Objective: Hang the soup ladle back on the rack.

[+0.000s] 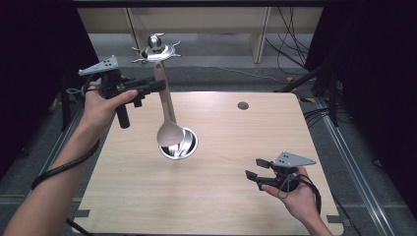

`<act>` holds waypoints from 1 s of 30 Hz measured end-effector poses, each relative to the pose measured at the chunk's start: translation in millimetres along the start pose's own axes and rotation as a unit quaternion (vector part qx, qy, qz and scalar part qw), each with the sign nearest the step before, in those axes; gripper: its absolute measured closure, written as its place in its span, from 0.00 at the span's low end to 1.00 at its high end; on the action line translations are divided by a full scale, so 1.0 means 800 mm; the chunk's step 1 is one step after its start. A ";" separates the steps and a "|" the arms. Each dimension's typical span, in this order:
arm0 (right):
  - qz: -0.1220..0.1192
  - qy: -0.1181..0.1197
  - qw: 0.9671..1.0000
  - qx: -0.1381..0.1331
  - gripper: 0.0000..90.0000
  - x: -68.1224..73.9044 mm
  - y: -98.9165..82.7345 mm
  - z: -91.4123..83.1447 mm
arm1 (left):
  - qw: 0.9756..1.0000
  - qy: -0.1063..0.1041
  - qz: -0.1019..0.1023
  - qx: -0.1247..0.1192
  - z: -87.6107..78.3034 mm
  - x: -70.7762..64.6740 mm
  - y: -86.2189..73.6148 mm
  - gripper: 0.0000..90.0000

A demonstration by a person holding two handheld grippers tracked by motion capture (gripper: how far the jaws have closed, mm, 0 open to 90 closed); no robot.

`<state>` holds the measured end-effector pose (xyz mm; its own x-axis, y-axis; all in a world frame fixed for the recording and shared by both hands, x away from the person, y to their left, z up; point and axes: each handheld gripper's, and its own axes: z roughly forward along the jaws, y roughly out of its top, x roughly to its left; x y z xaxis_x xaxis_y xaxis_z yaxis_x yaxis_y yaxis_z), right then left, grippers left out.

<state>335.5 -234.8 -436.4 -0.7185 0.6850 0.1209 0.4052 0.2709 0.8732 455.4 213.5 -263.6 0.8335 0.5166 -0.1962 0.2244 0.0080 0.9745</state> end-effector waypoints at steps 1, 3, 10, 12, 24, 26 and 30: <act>-0.004 -0.001 1.000 0.002 0.44 -0.001 0.000 0.000 | 1.000 0.005 0.000 -0.001 0.000 -0.002 0.000 0.75; 0.002 0.003 1.000 0.005 0.44 0.000 0.000 -0.001 | 1.000 0.016 -0.002 -0.005 0.000 -0.005 0.000 0.74; -0.003 0.002 1.000 0.005 0.44 -0.001 -0.001 -0.001 | 0.999 0.047 0.024 -0.007 -0.003 -0.015 -0.001 0.68; -0.003 0.003 1.000 0.004 0.43 -0.001 0.000 -0.001 | 0.998 0.058 0.033 -0.006 -0.005 -0.019 -0.001 0.66; -0.005 -0.004 1.000 0.000 0.43 -0.001 0.000 -0.002 | 0.988 0.126 0.089 0.001 -0.023 -0.034 -0.022 0.50; -0.005 -0.002 1.000 -0.001 0.43 -0.001 0.000 -0.001 | 0.987 0.131 0.091 0.002 -0.026 -0.036 -0.025 0.49; 0.001 0.002 1.000 0.007 0.43 0.000 0.000 -0.002 | 0.985 0.139 0.101 0.007 -0.031 -0.044 -0.032 0.45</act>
<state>334.6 -235.6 -435.5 -0.7193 0.6833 0.1253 0.4149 0.2780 0.8664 407.8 216.8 -279.3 0.6916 0.7211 0.0415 0.0763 -0.1301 0.9886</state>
